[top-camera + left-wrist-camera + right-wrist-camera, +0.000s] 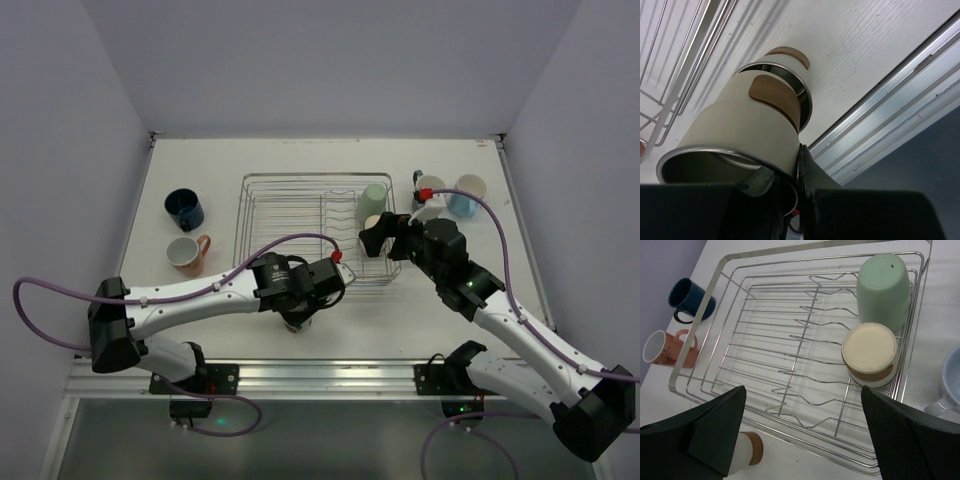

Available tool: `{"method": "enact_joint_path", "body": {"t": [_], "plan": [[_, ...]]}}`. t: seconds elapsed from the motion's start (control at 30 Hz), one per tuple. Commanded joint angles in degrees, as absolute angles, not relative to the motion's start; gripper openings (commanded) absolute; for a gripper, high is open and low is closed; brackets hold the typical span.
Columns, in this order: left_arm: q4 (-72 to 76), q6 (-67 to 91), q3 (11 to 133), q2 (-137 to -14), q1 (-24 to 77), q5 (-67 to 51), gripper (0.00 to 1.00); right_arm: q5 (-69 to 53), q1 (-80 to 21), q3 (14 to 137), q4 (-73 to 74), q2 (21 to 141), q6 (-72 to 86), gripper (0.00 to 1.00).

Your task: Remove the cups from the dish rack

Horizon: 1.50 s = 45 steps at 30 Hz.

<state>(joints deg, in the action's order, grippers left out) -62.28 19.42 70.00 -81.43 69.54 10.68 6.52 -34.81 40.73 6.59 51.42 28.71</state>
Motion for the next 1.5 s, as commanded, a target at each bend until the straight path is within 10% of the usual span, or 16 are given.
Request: {"method": "enact_joint_path", "body": {"t": [0.0,0.4,0.83,1.47], "plan": [[-63.8,16.4,72.2,-81.7,70.0,8.7,0.08,8.1,-34.5,40.1,5.5,51.9,27.4,0.99],[-62.8,16.9,72.6,-81.9,70.0,10.1,0.47,11.5,-33.9,40.3,6.5,53.4,26.6,0.99],[-55.6,19.7,78.7,-73.1,70.0,20.9,0.52,11.3,-33.7,45.9,12.2,61.7,25.8,0.84],[-22.1,13.4,52.1,-38.7,69.9,41.5,0.83,26.1,-33.7,59.8,16.8,83.1,25.8,0.82]]}}
